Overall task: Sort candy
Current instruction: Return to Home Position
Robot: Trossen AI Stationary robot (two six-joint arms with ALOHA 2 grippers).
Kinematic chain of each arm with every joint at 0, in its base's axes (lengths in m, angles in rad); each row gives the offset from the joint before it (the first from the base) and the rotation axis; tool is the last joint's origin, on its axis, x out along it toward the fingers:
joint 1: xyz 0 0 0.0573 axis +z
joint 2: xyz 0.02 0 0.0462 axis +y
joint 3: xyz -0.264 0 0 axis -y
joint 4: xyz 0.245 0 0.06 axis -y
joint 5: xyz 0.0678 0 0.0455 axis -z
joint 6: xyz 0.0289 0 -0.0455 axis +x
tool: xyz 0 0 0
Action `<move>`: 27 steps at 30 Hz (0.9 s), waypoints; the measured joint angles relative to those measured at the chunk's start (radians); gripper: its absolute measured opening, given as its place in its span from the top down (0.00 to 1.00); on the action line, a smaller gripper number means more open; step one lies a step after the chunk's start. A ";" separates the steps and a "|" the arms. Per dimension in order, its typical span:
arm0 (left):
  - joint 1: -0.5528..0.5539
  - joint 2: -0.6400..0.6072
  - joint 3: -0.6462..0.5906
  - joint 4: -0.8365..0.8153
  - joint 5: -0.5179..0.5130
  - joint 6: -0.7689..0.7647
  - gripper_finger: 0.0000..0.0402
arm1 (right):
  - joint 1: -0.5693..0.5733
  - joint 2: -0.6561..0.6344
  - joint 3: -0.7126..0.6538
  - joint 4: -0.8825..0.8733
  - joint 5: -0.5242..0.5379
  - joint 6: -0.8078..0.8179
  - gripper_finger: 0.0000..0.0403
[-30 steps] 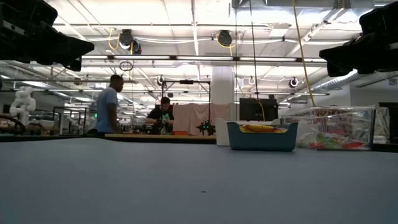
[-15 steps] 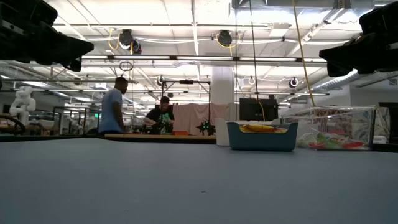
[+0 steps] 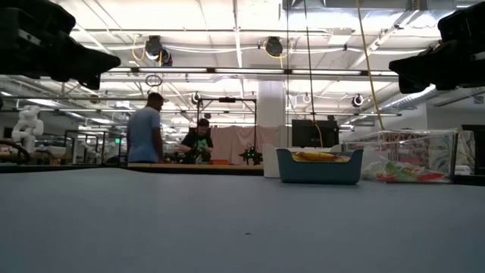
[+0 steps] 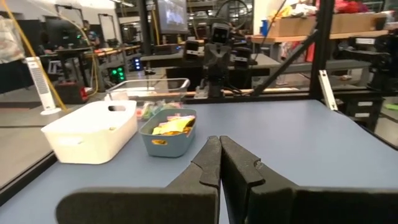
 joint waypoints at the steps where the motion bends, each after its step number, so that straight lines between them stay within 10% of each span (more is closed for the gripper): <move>1: 0.011 0.000 -0.001 0.003 0.005 0.000 0.99 | 0.000 0.000 0.000 0.000 0.000 0.000 1.00; 27: 0.119 0.001 -0.022 0.034 0.137 0.001 0.99 | 0.000 0.000 0.000 0.000 0.000 0.000 1.00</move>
